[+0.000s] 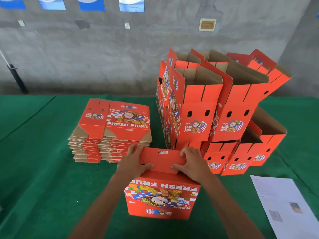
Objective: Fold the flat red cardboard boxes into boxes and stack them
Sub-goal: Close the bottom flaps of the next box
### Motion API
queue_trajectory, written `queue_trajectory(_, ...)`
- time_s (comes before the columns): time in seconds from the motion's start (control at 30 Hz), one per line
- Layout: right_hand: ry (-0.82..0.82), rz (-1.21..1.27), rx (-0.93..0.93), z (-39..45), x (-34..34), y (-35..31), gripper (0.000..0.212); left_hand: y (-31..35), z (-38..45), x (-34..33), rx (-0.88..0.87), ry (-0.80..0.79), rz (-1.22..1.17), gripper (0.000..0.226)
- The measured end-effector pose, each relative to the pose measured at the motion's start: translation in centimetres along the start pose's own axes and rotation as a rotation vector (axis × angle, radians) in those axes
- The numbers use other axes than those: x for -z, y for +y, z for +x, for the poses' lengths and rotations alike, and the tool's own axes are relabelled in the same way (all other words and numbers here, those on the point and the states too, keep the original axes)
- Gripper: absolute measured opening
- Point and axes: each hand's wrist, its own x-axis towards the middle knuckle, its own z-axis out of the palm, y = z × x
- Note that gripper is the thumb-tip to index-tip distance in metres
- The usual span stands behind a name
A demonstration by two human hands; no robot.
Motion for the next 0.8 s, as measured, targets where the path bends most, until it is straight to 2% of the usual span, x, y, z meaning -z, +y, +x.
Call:
queue_trajectory(0.07,0.012,-0.071,-0.017,0.3,-0.4,-0.4,0.057,0.4,0.4,0.0,0.027,0.025,0.059,0.101)
queue_trajectory(0.13,-0.007,-0.037,-0.023,0.4,-0.6,-0.4,0.058,0.4,0.4,0.1,0.012,0.042,0.101,0.086)
queue_trajectory(0.2,0.032,0.165,-0.051,0.1,-0.4,-0.1,0.052,0.0,0.3,0.2,0.004,0.086,0.083,0.065)
queue_trajectory(0.23,0.101,0.319,-0.085,-0.3,-0.4,0.1,0.048,-0.1,0.1,0.2,0.01,0.095,0.068,0.06)
queue_trajectory(0.3,0.265,0.543,-0.217,-0.7,-0.6,0.8,0.052,-0.1,-0.2,0.1,0.019,0.096,0.05,0.051)
queue_trajectory(0.33,0.255,0.588,-0.325,-0.8,-0.5,1.1,0.056,-0.1,-0.3,0.1,0.023,0.093,0.037,0.048)
queue_trajectory(0.37,0.163,0.606,-0.46,-1.0,-0.4,1.4,0.059,-0.1,-0.5,0.1,0.027,0.091,0.018,0.046)
queue_trajectory(0.43,-0.147,0.654,-0.68,-1.6,0.0,2.4,0.07,-0.5,-0.8,0.1,0.041,0.095,-0.012,0.044)
queue_trajectory(0.47,-0.282,0.671,-0.727,-1.9,0.1,2.8,0.076,-0.9,-1.1,0.2,0.053,0.103,-0.021,0.043)
queue_trajectory(0.53,-0.445,0.662,-0.749,-2.4,0.2,3.0,0.082,-2.0,-1.4,0.3,0.083,0.123,-0.055,0.044)
queue_trajectory(0.7,-0.604,0.606,-0.8,-2.4,-0.7,1.0,0.104,-4.2,-2.9,0.5,0.11,0.163,-0.18,0.042)
queue_trajectory(0.8,-0.655,0.631,-0.761,-1.9,-0.5,-0.4,0.102,-5.8,-4.9,0.4,0.165,0.235,-0.28,0.04)
